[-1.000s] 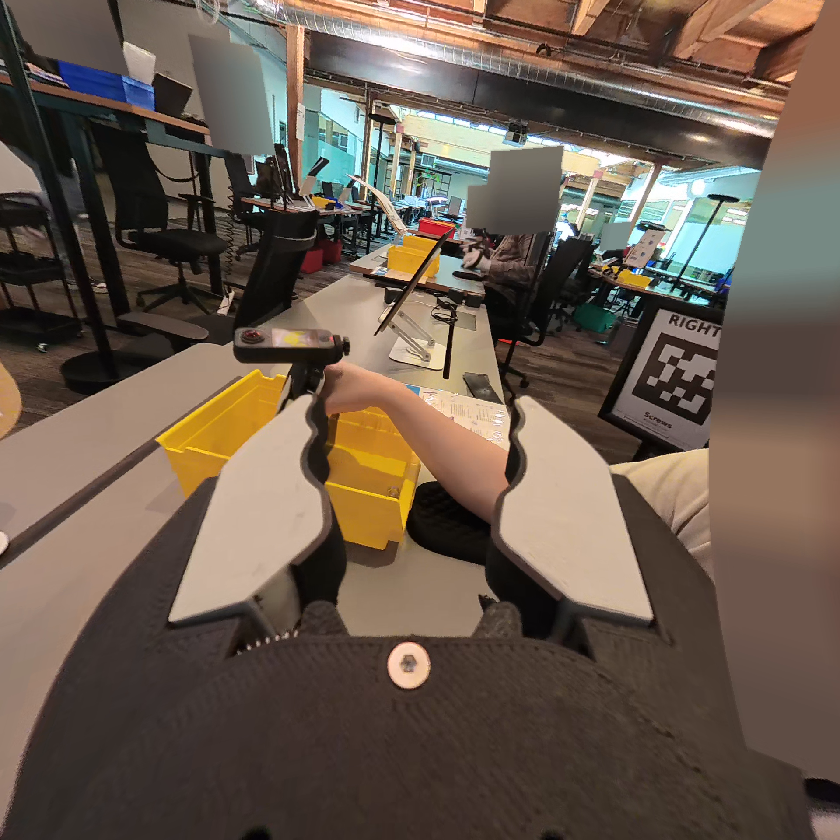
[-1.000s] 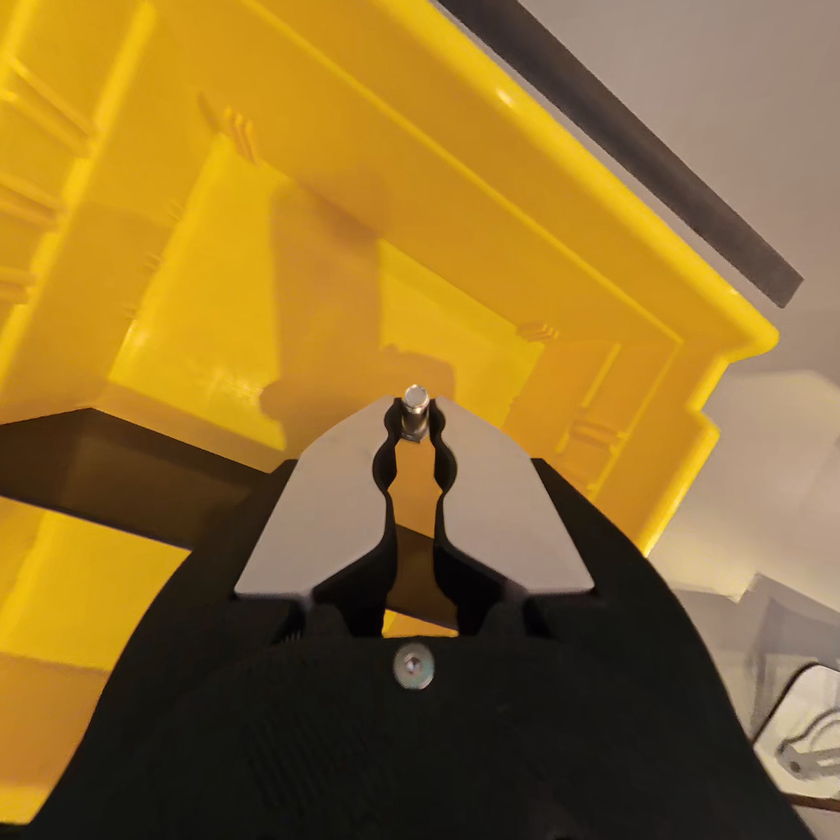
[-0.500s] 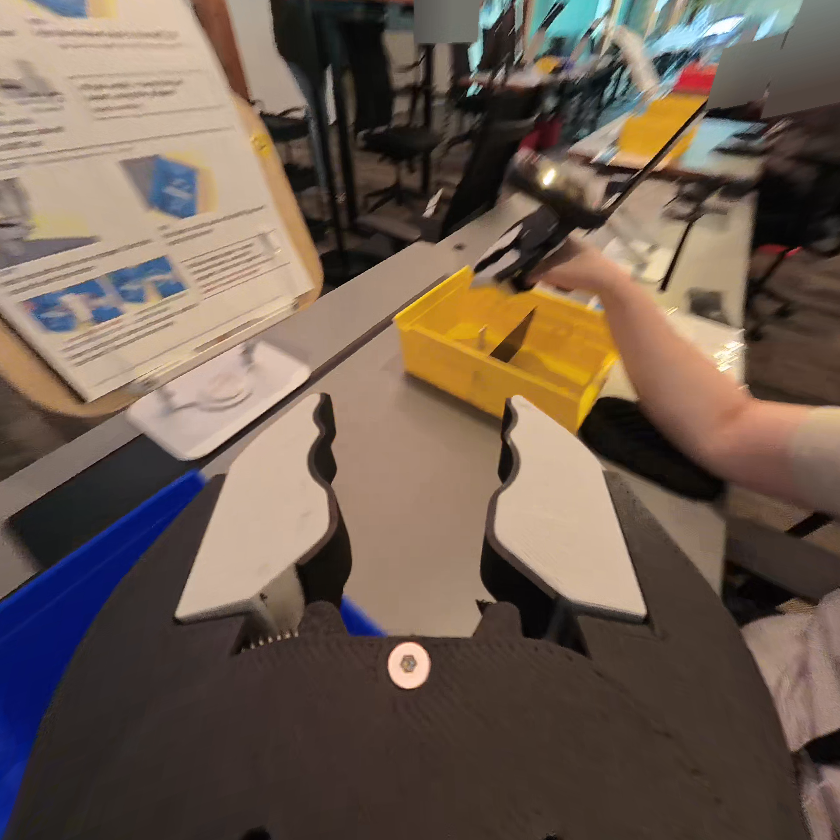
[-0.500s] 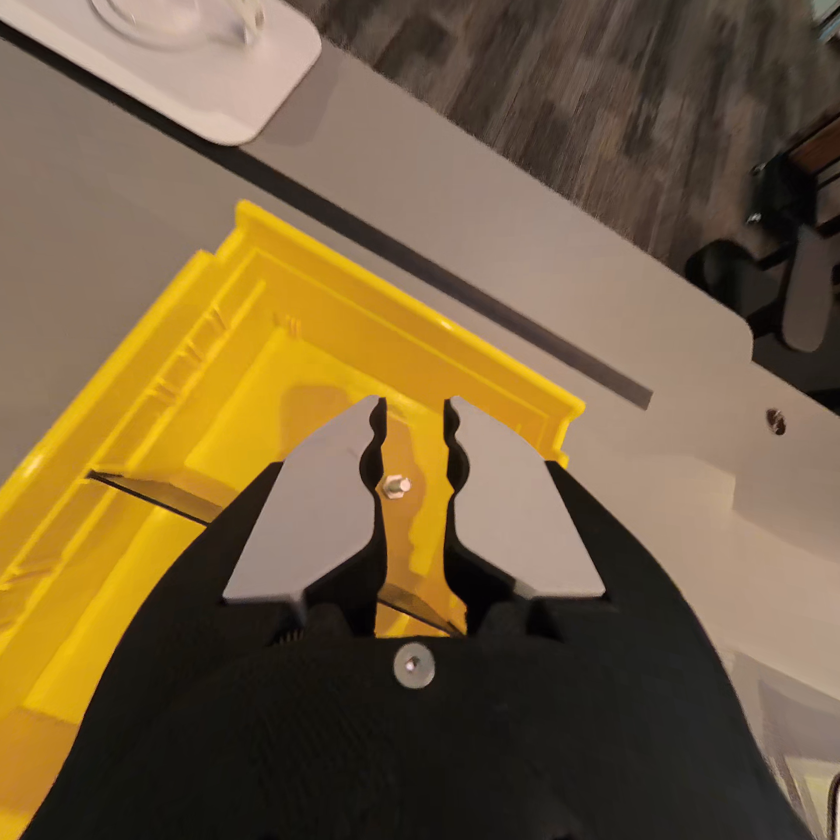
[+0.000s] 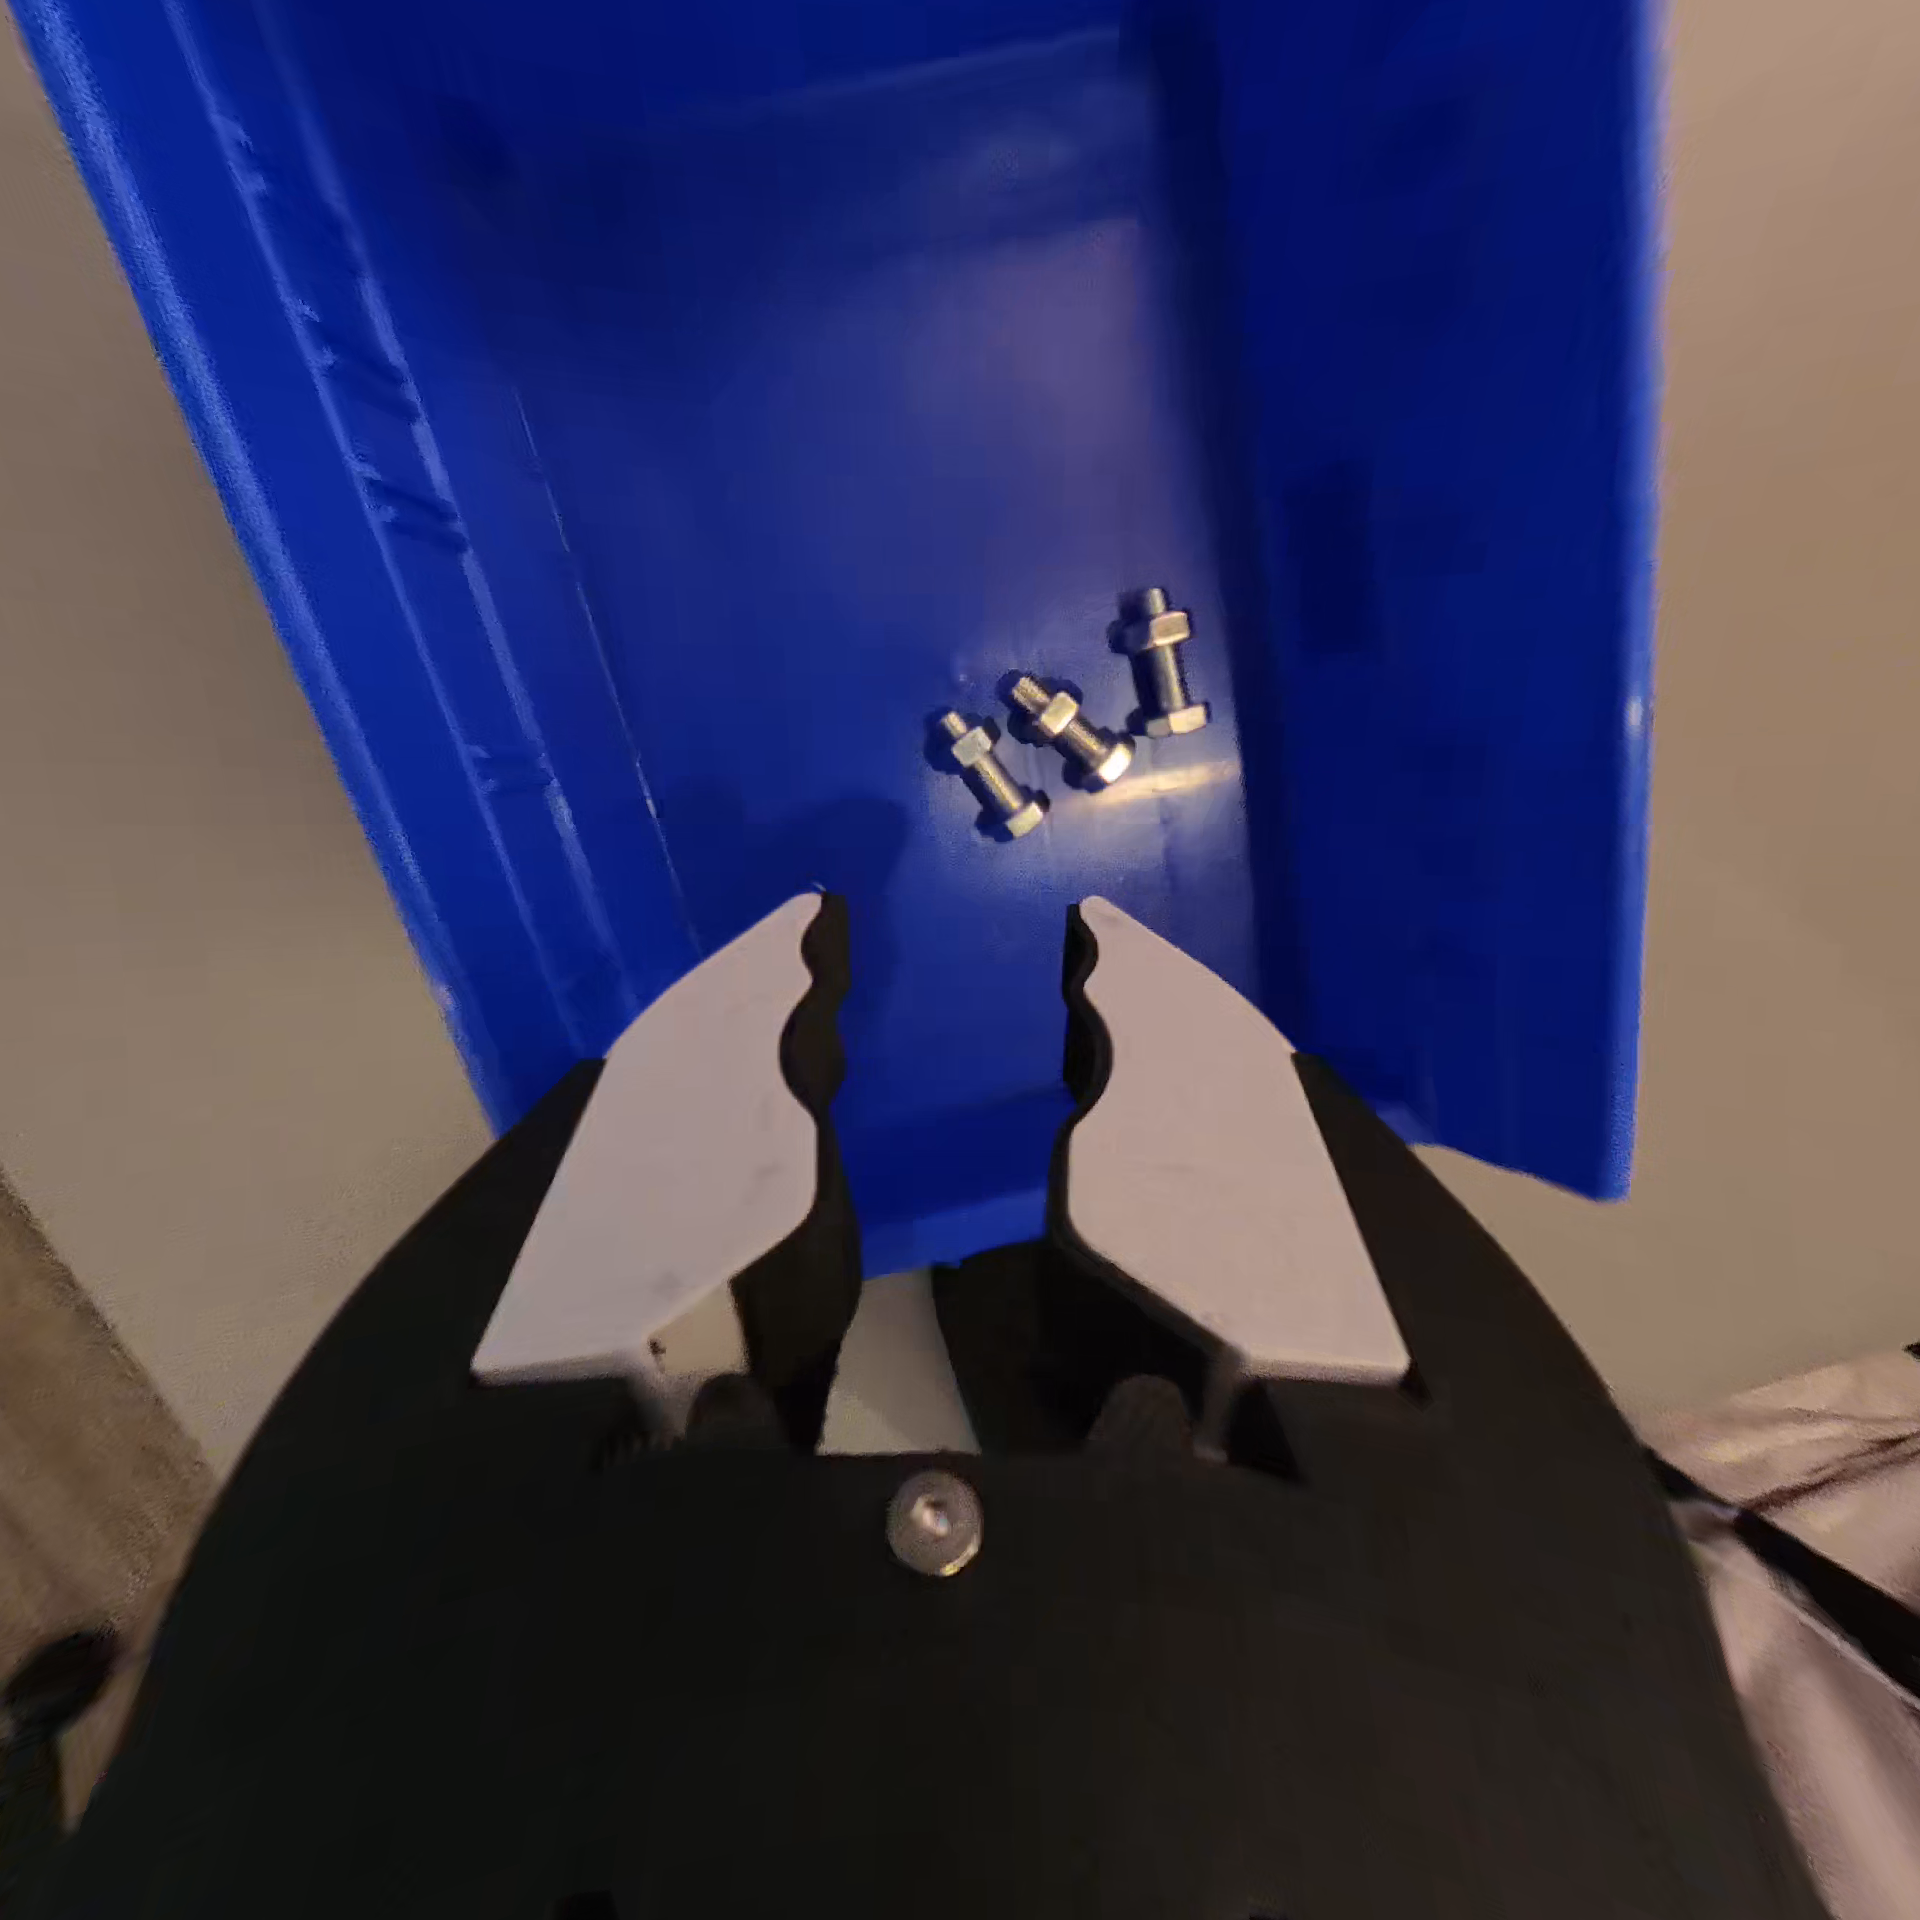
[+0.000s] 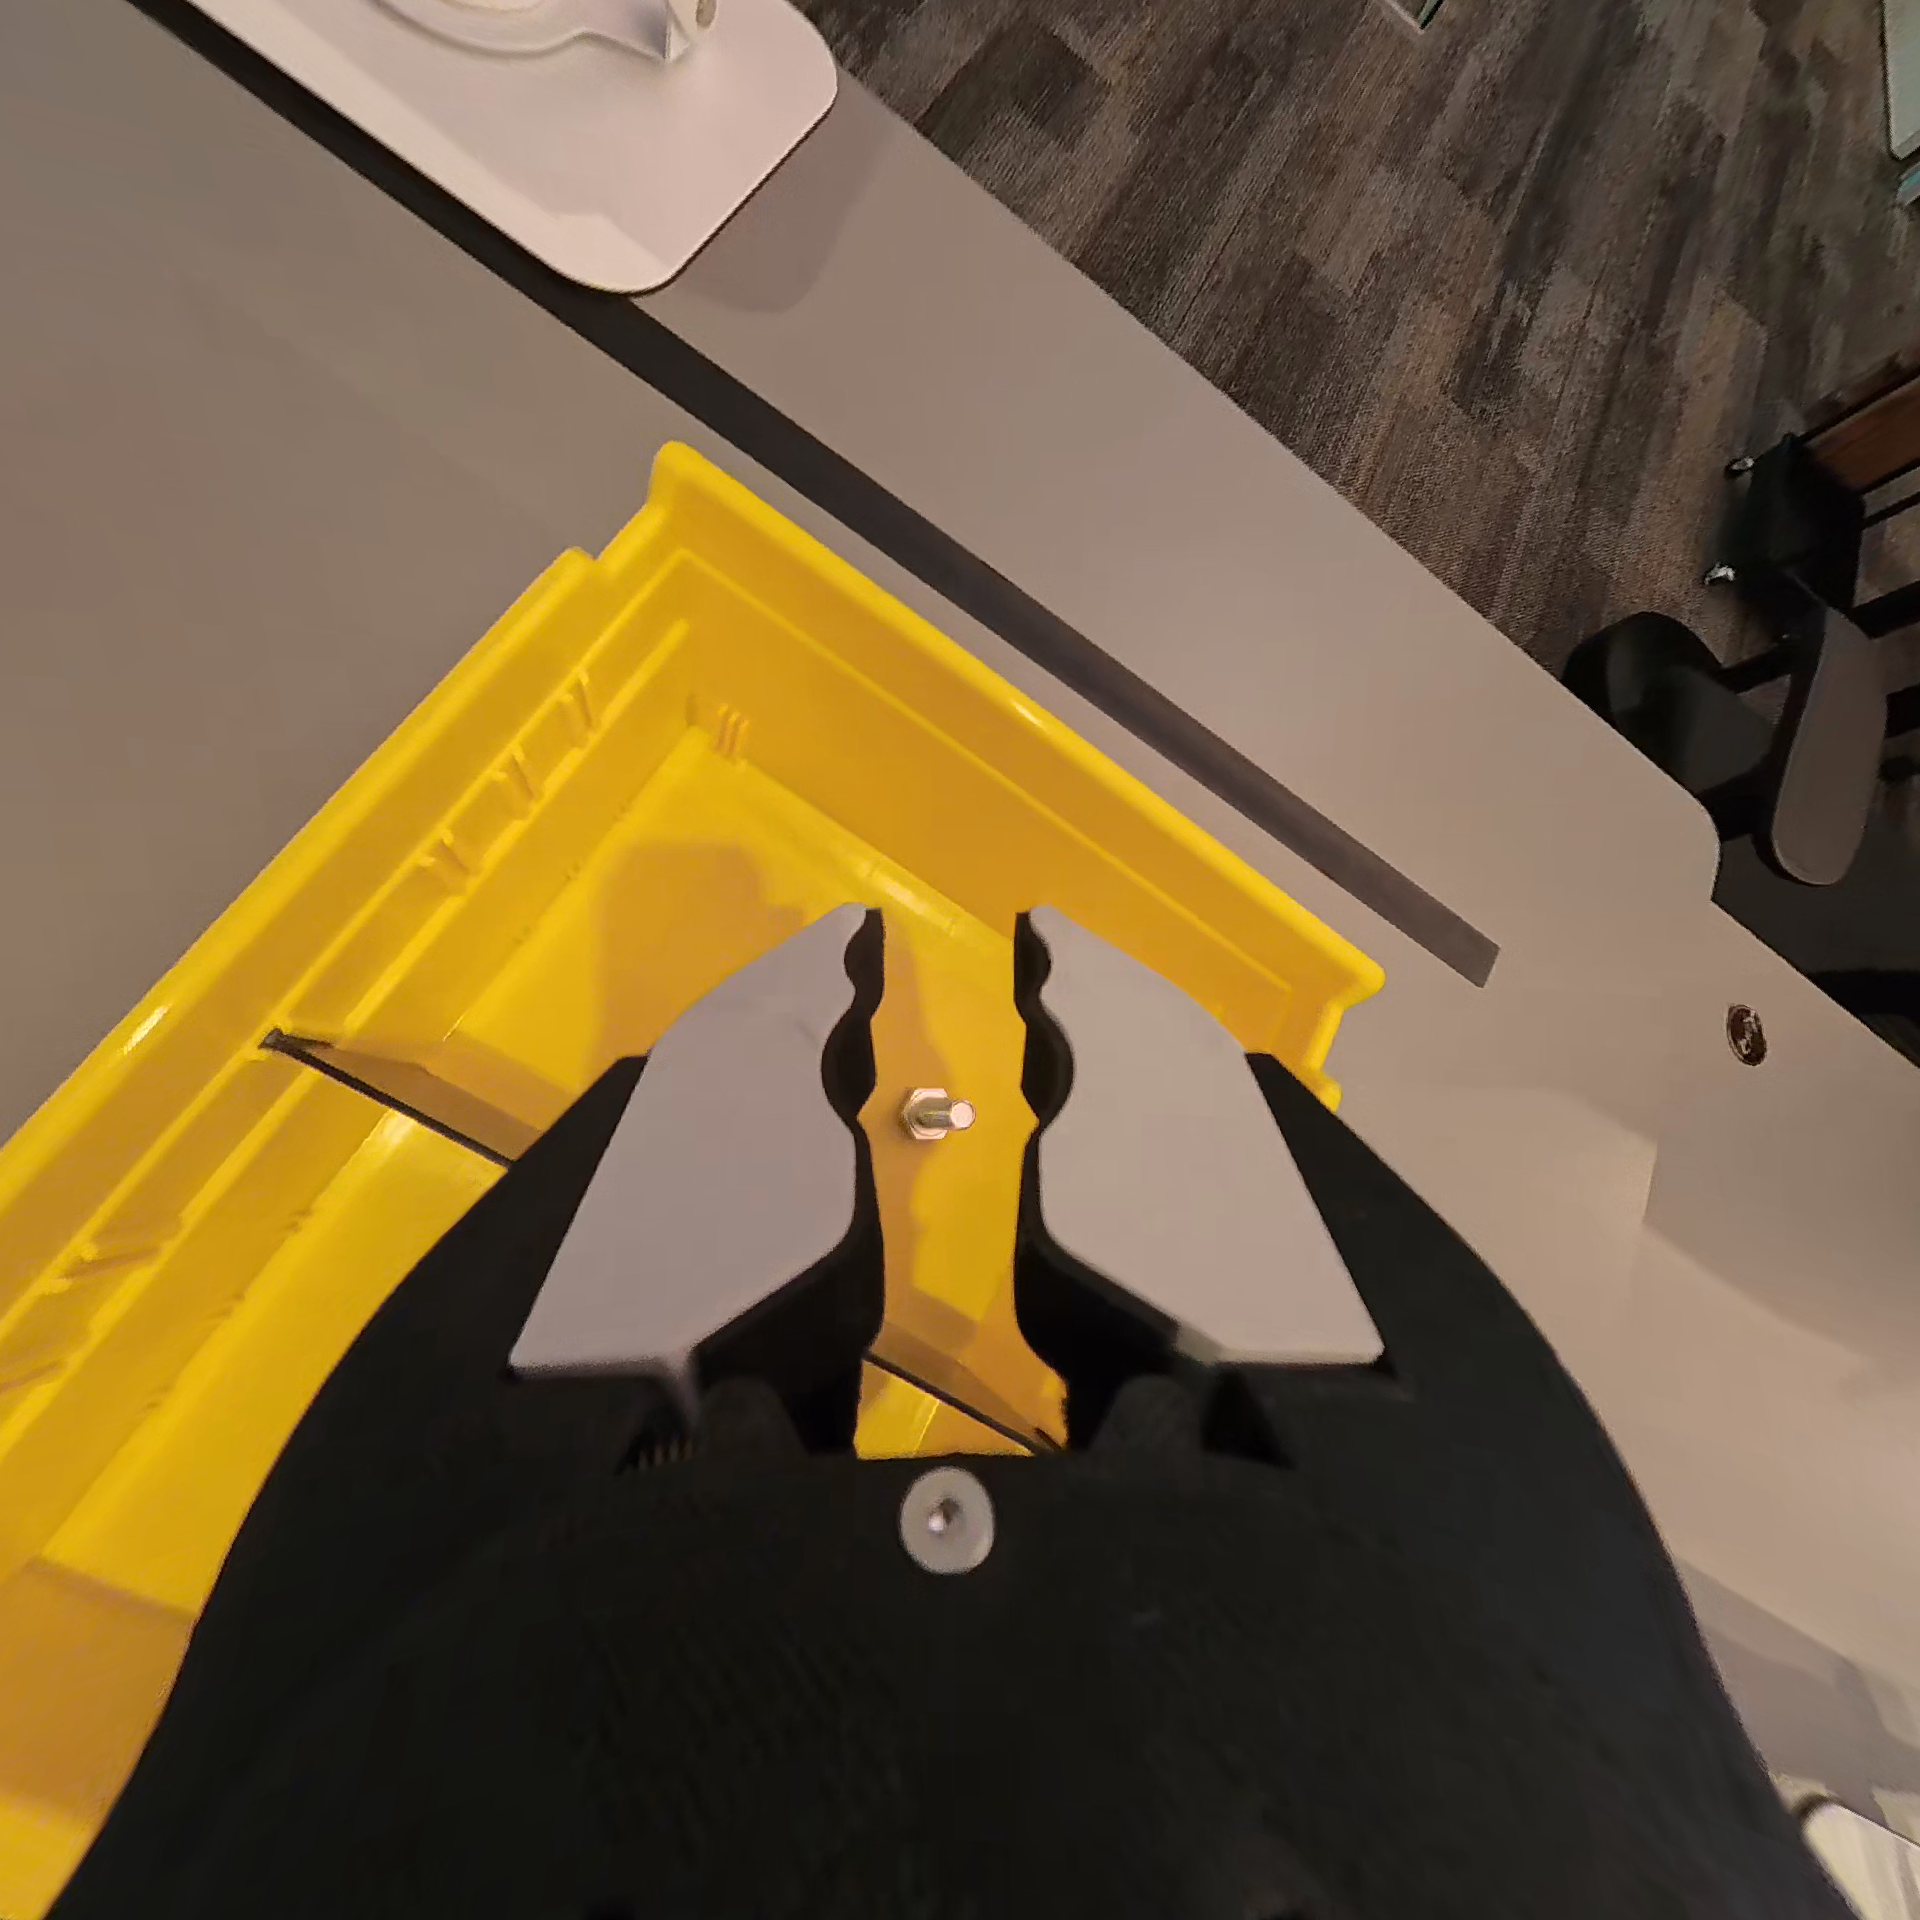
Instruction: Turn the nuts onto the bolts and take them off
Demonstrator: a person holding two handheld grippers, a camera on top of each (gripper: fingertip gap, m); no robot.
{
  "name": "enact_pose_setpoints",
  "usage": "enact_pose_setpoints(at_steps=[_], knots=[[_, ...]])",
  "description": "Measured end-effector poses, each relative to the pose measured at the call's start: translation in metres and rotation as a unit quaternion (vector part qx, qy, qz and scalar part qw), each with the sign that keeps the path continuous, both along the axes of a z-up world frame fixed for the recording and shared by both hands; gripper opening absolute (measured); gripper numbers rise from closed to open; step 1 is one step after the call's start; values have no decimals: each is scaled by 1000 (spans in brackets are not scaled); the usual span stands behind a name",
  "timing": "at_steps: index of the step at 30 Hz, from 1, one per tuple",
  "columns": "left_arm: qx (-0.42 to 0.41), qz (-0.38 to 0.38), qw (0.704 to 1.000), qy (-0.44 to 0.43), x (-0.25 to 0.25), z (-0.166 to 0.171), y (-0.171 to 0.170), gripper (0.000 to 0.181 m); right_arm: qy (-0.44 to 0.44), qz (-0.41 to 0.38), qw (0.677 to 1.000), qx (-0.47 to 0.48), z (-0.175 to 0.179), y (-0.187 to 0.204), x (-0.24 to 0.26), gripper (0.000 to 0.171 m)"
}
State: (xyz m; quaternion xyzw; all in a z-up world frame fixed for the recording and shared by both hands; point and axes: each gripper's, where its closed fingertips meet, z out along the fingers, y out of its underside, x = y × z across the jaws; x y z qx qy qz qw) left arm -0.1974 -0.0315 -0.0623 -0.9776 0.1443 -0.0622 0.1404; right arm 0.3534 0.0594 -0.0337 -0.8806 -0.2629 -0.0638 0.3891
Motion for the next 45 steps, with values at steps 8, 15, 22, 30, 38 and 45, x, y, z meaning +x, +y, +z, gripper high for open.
enact_pose_setpoints(at_steps=[8,15,22,30,38,45], knots=[[-101,27,994,-7,9,-57,19,38,5,34,999,-7,-1,-3,-17,25],[-161,35,986,31,11,-80,11,39,-6,32,999,-17,-5,-5,-11,26],[-189,28,980,53,17,-92,8,22,-21,41,999,-26,-9,-8,-12,26],[-157,-1,983,98,-1,-80,16,10,-34,43,998,-18,-5,-8,-12,26],[91,-120,973,-174,82,48,24,9,59,80,984,148,72,-7,-56,24],[263,-387,784,-407,231,174,-54,9,487,444,739,141,180,-139,-226,33]])
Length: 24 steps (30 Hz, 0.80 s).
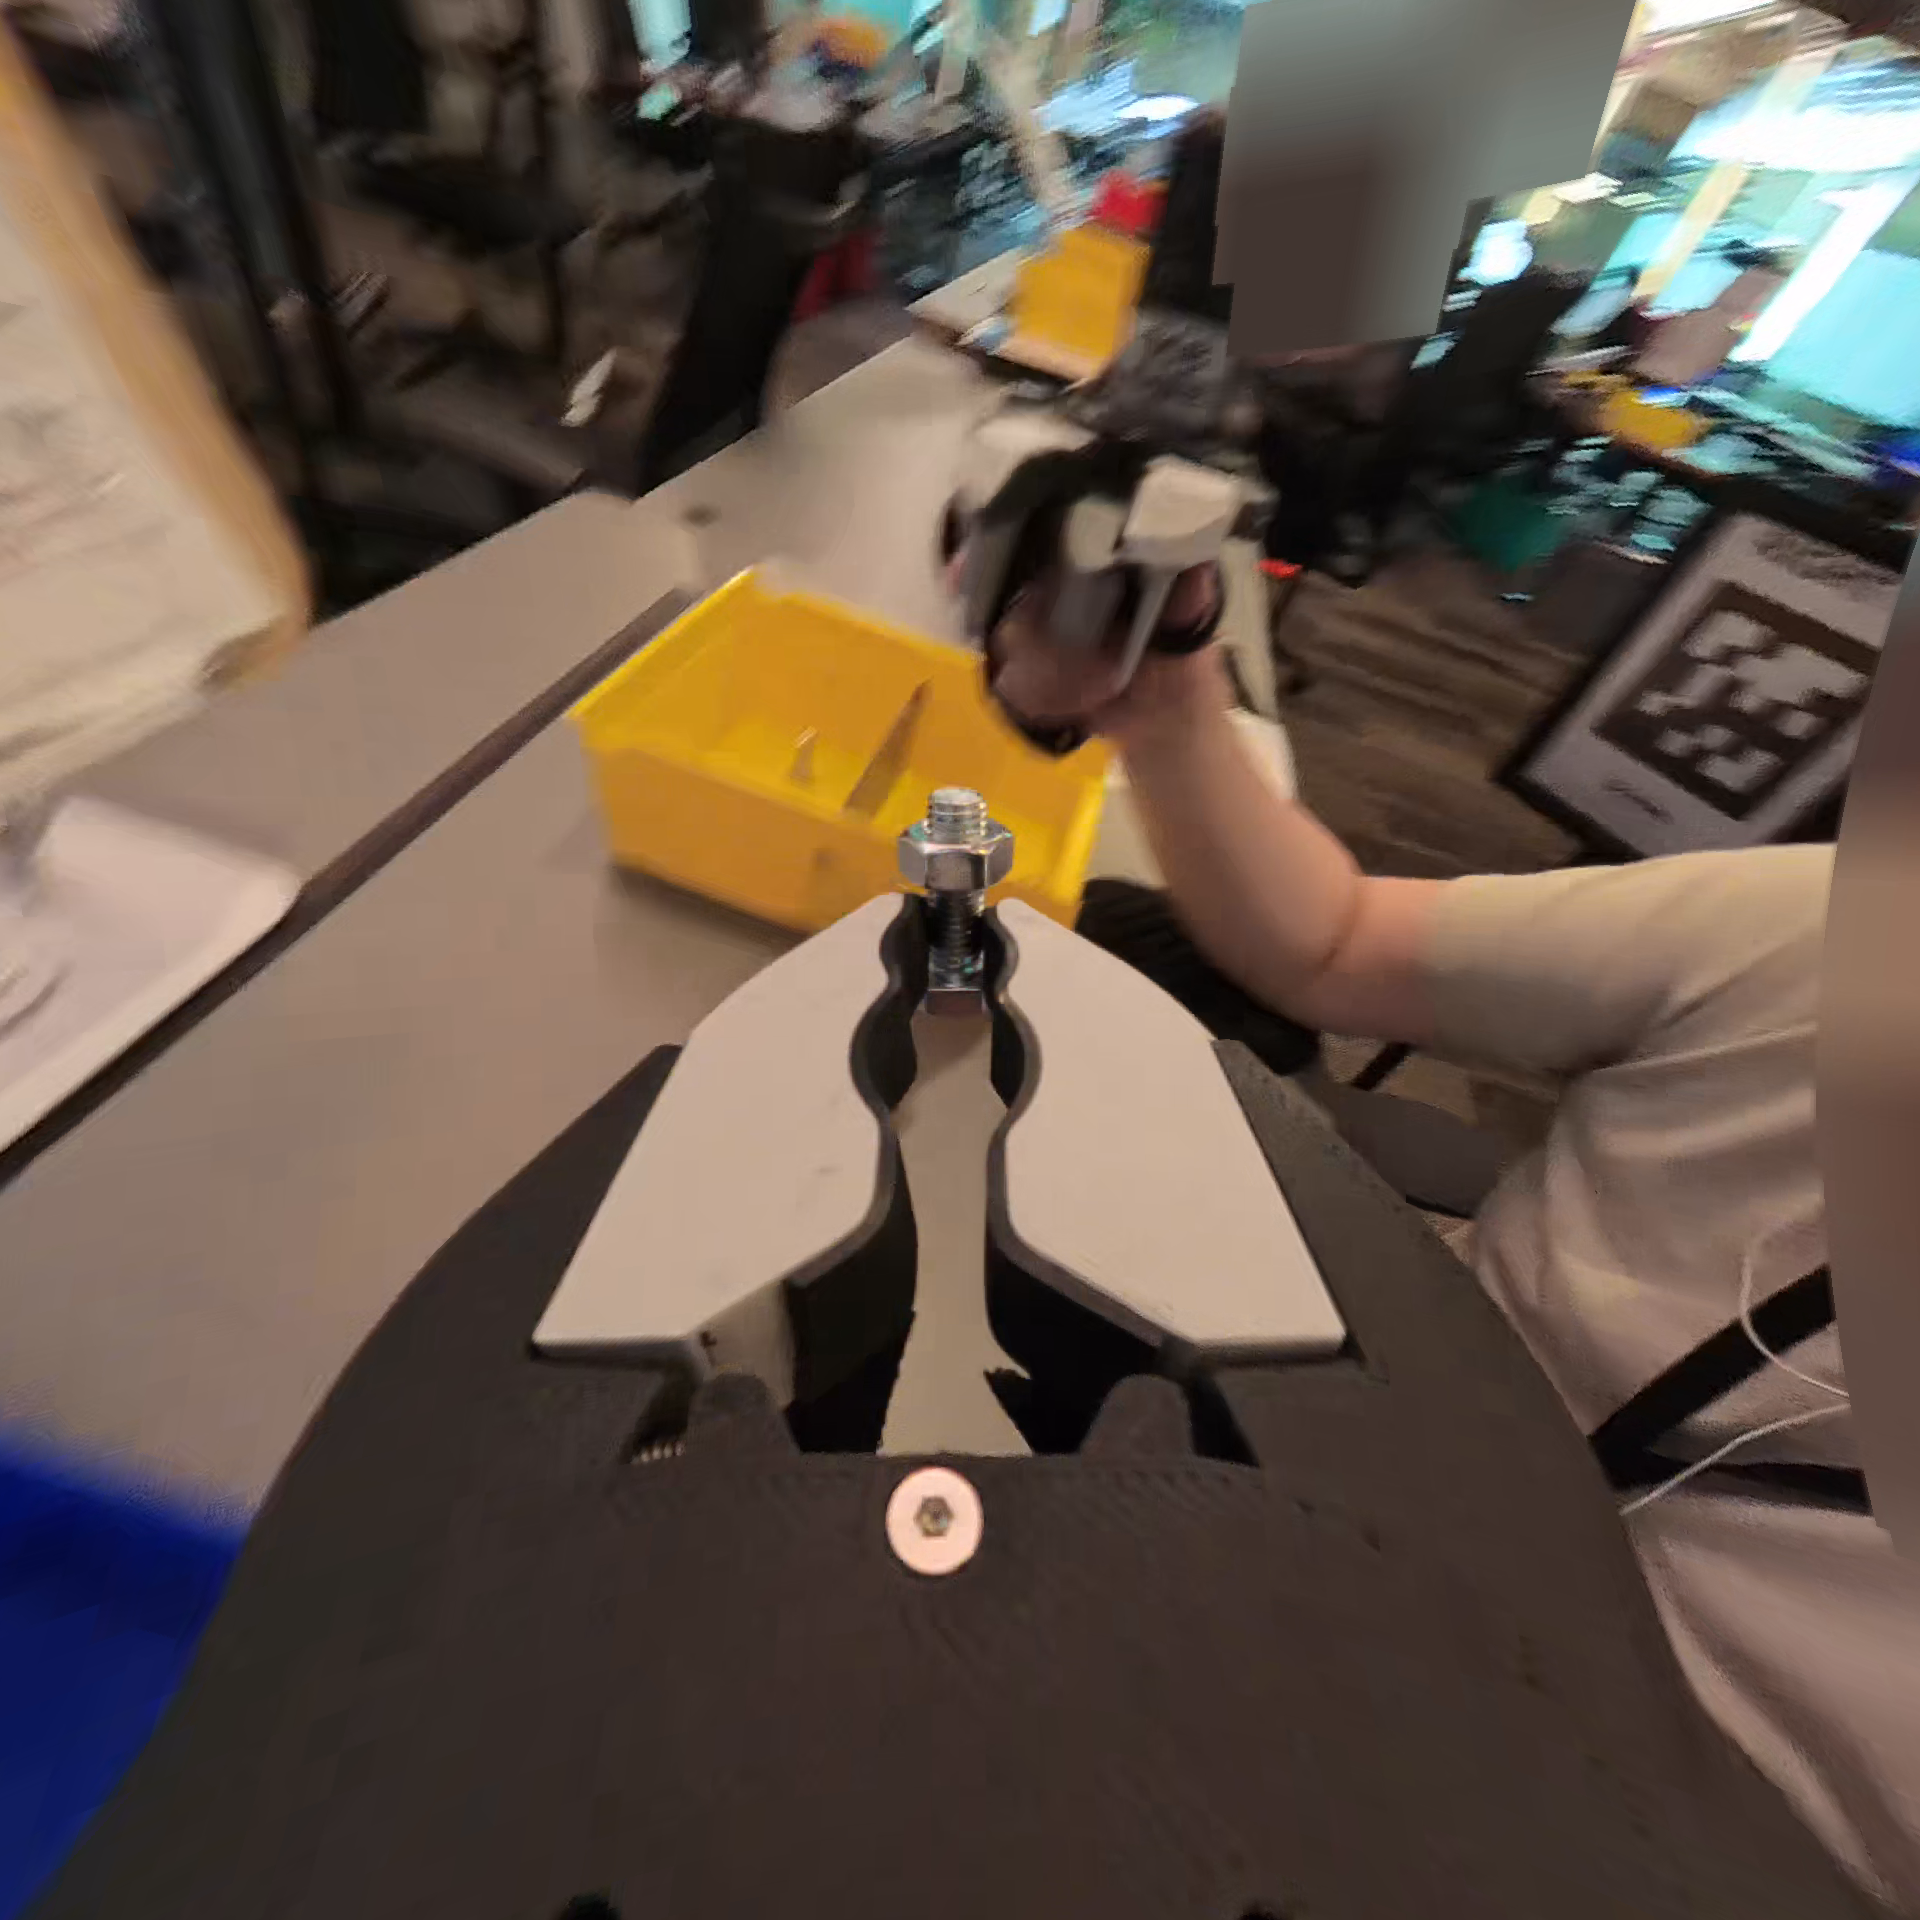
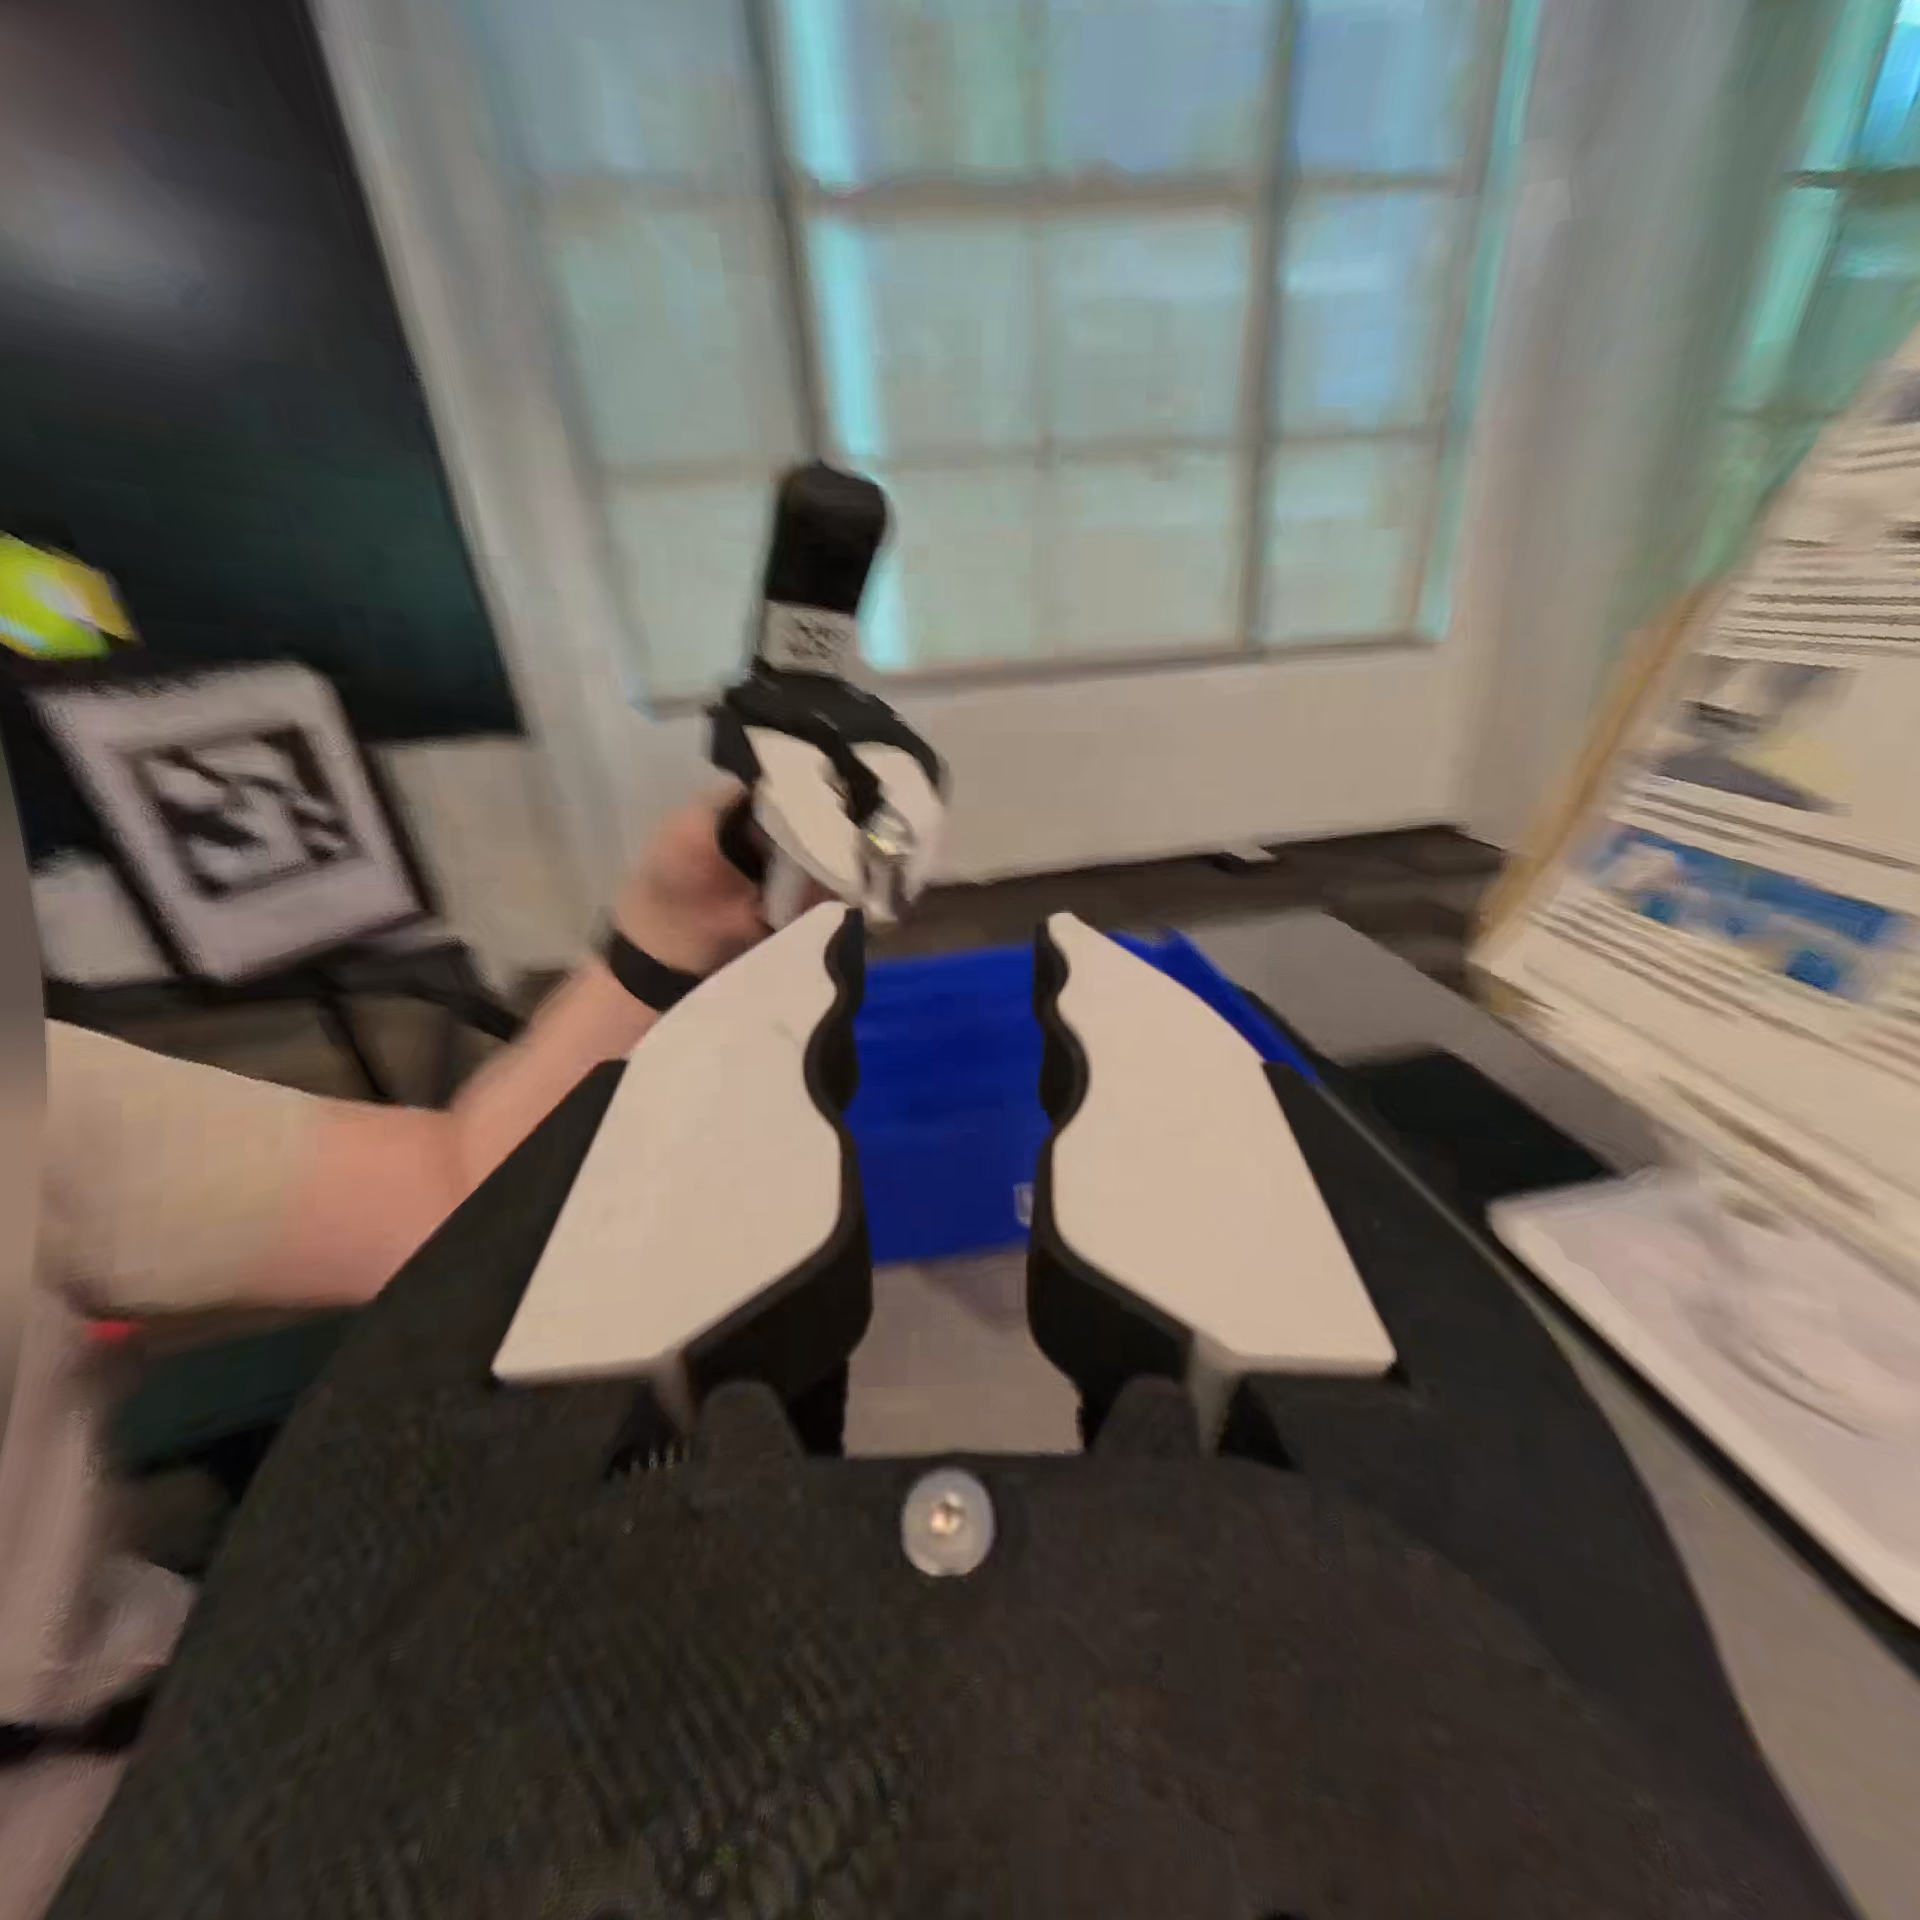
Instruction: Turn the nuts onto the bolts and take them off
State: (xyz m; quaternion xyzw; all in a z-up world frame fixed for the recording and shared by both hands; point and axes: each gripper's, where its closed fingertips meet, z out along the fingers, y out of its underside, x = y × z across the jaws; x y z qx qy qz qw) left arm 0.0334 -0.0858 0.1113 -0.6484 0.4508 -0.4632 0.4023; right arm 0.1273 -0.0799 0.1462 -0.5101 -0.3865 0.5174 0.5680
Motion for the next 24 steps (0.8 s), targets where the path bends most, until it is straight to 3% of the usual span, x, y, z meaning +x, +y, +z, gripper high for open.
enact_pose_setpoints(at_steps=[3,9,14,16,24], knots=[[21,-52,998,-27,39,7,-25,9,35,58,997,-34,4,-18,-19,36],[39,-66,997,5,64,-7,-38,9,-31,68,997,-11,-12,-28,-37,39],[38,-67,997,-8,66,-5,-38,9,-37,84,995,-28,-16,-31,-41,27],[38,-68,997,-4,66,-6,-38,9,-30,103,994,-38,-15,-33,-41,14],[71,-88,993,-18,68,-6,-44,10,-36,113,993,-20,-14,-39,-41,10]])
